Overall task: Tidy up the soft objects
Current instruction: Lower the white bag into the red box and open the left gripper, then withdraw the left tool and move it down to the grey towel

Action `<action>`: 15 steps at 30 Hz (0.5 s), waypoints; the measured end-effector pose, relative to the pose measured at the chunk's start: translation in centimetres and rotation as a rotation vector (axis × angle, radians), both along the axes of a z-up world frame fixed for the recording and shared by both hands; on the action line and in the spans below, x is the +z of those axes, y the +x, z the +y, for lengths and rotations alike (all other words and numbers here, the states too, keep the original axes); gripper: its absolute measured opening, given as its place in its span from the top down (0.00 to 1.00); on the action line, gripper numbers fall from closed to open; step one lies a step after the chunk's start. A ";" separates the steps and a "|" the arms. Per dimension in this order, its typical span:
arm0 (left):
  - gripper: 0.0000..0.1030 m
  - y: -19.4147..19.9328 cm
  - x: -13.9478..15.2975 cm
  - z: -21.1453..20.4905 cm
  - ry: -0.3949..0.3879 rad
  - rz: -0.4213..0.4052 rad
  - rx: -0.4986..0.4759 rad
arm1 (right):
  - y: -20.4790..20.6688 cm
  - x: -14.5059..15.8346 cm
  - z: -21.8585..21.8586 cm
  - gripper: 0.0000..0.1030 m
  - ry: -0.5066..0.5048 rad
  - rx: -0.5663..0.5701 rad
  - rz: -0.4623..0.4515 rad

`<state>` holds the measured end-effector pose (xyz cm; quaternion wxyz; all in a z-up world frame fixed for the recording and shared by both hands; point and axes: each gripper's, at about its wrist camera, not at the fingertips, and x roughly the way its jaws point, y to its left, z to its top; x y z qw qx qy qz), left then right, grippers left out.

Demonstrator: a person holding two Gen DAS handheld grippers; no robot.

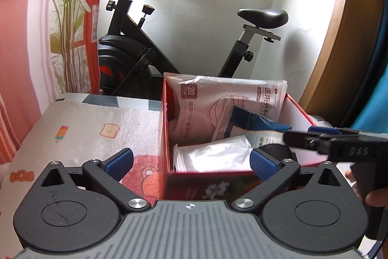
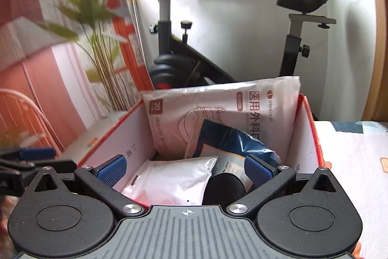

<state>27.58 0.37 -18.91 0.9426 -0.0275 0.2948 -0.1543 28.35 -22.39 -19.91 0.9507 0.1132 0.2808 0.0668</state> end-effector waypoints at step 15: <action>0.00 -6.5 -2.4 -1.0 0.072 -0.066 0.062 | -8.2 -2.6 -3.8 0.00 0.037 -0.075 -0.128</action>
